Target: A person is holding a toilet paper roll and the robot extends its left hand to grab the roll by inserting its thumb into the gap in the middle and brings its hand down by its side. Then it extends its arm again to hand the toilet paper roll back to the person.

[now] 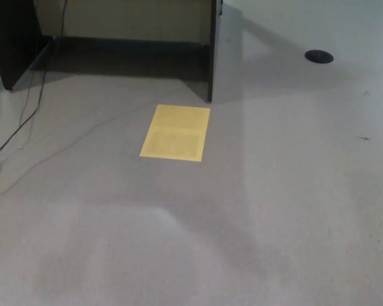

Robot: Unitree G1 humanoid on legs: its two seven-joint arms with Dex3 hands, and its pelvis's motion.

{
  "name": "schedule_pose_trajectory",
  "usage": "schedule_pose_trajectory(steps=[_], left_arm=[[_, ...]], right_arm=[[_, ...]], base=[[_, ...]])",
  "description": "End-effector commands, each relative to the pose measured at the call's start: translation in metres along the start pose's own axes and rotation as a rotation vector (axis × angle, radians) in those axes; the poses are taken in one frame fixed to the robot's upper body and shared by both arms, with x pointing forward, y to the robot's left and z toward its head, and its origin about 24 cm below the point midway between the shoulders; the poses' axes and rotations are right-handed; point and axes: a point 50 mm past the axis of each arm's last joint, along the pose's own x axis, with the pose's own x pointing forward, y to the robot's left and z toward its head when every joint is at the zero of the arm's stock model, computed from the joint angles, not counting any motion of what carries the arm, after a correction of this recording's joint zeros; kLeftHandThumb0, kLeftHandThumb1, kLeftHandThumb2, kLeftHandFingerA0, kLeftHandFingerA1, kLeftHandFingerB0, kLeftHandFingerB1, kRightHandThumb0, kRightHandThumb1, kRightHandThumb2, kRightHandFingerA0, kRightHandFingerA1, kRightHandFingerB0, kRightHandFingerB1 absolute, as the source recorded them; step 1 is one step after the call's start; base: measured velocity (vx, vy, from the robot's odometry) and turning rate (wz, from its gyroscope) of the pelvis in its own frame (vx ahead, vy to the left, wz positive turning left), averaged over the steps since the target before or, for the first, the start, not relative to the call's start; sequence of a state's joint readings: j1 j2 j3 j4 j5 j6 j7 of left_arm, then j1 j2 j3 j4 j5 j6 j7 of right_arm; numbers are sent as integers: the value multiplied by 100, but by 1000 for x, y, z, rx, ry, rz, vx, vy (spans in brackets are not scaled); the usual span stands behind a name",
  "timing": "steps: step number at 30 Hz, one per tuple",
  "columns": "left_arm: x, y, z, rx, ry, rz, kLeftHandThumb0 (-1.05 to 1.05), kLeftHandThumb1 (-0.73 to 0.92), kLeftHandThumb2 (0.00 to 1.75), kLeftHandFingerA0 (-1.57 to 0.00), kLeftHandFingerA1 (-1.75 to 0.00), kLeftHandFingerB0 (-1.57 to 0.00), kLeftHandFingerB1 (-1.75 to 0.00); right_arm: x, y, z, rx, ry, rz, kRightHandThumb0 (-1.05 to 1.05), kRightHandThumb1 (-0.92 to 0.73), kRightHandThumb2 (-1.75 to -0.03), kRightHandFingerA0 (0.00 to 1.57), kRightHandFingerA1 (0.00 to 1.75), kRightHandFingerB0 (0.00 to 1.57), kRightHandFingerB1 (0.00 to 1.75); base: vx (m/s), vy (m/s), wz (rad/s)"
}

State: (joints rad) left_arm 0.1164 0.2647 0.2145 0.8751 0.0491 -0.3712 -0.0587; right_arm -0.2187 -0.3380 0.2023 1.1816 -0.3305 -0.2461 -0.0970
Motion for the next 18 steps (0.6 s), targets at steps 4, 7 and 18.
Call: schedule_pose_trajectory(steps=[4, 7, 18], left_arm=[[-6, 17, 6, -16, -113, 54, -21, 56, 56, -43, -36, -39, -32], [-5, 21, 21, -42, -187, 43, -22, 57, 57, -40, -36, -37, -32], [-15, 25, 159, -4, -682, -6, -21, 50, 55, -36, -37, -30, -31]], right_arm=[[-2, -5, -2, -62, -57, -44, -31, -61, -59, 52, 41, 46, 37], [-2, -3, -1, -63, -62, -45, -31, -61, -58, 54, 42, 47, 37], [-3, -2, -2, -52, -55, -42, -30, -60, -58, 54, 42, 46, 37]], base=[[0, 0, 0], [0, 0, 0], [0, 0, 0]])
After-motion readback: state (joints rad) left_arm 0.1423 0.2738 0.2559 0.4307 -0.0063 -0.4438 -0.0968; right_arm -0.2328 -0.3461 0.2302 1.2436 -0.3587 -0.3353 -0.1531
